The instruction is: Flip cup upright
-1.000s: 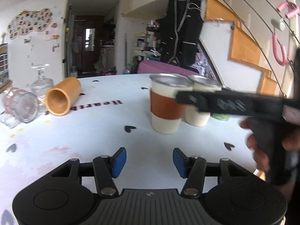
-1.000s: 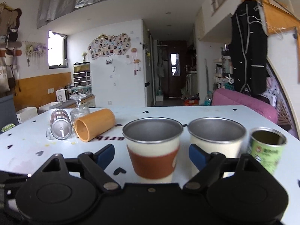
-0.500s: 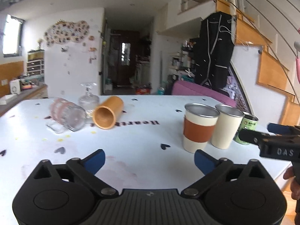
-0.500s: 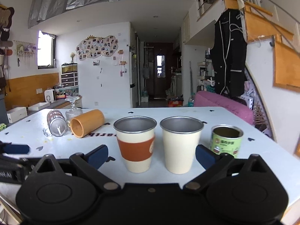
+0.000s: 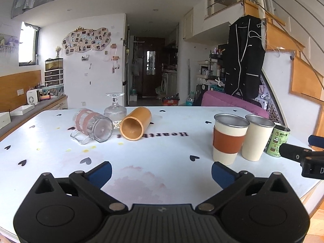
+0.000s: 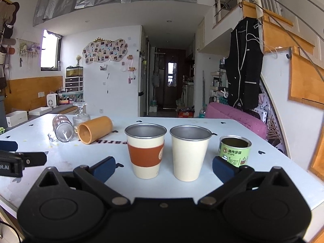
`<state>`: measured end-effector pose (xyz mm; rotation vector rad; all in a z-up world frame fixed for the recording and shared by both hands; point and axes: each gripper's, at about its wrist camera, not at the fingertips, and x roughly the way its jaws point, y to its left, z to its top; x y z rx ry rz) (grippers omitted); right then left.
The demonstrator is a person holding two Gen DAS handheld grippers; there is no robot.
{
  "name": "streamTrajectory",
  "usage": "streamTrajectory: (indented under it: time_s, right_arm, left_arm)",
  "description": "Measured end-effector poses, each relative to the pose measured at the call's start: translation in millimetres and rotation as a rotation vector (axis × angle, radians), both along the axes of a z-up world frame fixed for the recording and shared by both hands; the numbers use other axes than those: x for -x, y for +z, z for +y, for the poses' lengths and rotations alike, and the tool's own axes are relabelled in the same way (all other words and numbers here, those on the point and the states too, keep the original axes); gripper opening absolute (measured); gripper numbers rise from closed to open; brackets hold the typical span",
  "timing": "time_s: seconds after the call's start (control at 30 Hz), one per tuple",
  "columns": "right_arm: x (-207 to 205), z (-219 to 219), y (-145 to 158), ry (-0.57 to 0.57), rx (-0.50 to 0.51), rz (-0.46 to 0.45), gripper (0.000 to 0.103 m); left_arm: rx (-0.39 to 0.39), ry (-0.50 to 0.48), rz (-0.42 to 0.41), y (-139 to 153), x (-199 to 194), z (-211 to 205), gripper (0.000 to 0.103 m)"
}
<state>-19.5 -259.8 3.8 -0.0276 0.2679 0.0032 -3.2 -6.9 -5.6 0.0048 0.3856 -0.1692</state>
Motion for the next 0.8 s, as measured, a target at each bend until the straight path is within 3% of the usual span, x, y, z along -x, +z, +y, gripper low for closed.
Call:
streamTrajectory:
  time_s: [0.8]
  right_arm:
    - [3.5, 2.7, -1.6, 0.014, 0.010, 0.001, 0.103]
  left_arm:
    - [-0.004, 0.014, -0.001, -0.2, 0.4, 2.1, 0.103]
